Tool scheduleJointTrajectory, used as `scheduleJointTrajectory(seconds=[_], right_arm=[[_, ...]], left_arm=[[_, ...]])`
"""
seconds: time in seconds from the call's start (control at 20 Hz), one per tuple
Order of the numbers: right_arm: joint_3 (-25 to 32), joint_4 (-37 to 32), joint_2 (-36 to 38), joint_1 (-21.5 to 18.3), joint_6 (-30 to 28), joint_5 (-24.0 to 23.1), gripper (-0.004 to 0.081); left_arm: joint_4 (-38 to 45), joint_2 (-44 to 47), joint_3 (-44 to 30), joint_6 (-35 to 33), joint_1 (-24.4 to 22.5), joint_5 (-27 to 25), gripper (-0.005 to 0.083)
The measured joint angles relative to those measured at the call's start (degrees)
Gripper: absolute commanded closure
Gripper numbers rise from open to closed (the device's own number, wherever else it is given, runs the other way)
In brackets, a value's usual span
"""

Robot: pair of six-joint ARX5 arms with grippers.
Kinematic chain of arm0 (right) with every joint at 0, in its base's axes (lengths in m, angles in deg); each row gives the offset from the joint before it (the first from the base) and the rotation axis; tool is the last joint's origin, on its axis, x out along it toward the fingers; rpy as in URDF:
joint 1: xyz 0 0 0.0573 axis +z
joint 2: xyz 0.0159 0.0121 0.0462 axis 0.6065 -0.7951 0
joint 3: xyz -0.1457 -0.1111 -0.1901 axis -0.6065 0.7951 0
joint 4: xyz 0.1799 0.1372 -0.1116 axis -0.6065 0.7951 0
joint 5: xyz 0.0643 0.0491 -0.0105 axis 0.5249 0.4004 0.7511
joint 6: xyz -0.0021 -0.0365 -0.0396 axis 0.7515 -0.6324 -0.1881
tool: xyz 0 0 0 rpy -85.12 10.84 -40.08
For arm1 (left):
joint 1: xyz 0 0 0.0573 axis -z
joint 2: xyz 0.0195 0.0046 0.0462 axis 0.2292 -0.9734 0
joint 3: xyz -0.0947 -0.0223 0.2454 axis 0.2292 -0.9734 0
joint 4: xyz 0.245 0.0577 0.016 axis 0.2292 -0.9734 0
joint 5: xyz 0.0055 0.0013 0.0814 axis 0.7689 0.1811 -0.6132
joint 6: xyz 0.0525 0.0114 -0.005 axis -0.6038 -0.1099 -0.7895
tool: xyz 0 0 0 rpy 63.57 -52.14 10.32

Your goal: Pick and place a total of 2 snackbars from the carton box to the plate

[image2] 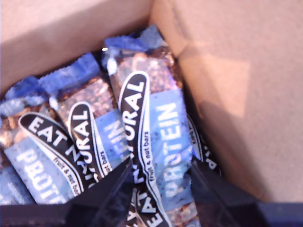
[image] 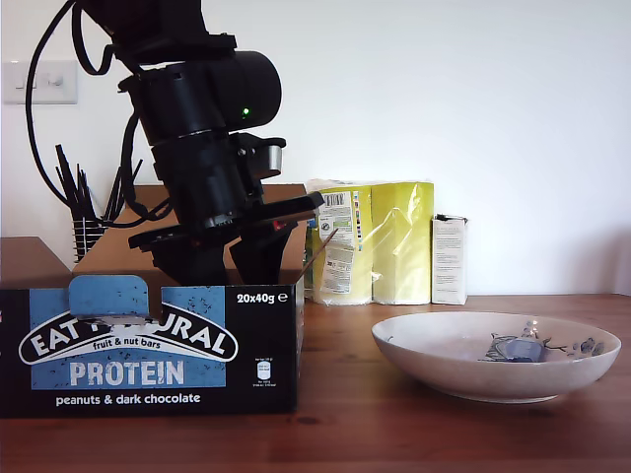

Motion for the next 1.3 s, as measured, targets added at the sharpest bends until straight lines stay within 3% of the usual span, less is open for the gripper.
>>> scheduleJointTrajectory(seconds=[0.35, 0.55, 1.0, 1.3], right_arm=[[0.0, 0.04, 0.0, 0.0, 0.0, 0.0, 0.0783], [0.0, 0.07, 0.0, 0.0, 0.0, 0.0, 0.0783], [0.0, 1.36, 0.0, 0.0, 0.0, 0.0, 0.0783], [0.0, 3.15, 0.04, 0.0, 0.0, 0.07, 0.0783]], left_arm=[[-2.1, 4.11, 1.09, -0.44, -2.91, -1.84, 0.0543], [3.04, 10.58, 2.29, -0.42, -2.86, -2.47, 0.0543], [25.03, 10.67, 3.17, 0.61, 9.92, -2.82, 0.0543], [34.23, 0.17, 3.17, 1.18, 14.78, -3.23, 0.0543]])
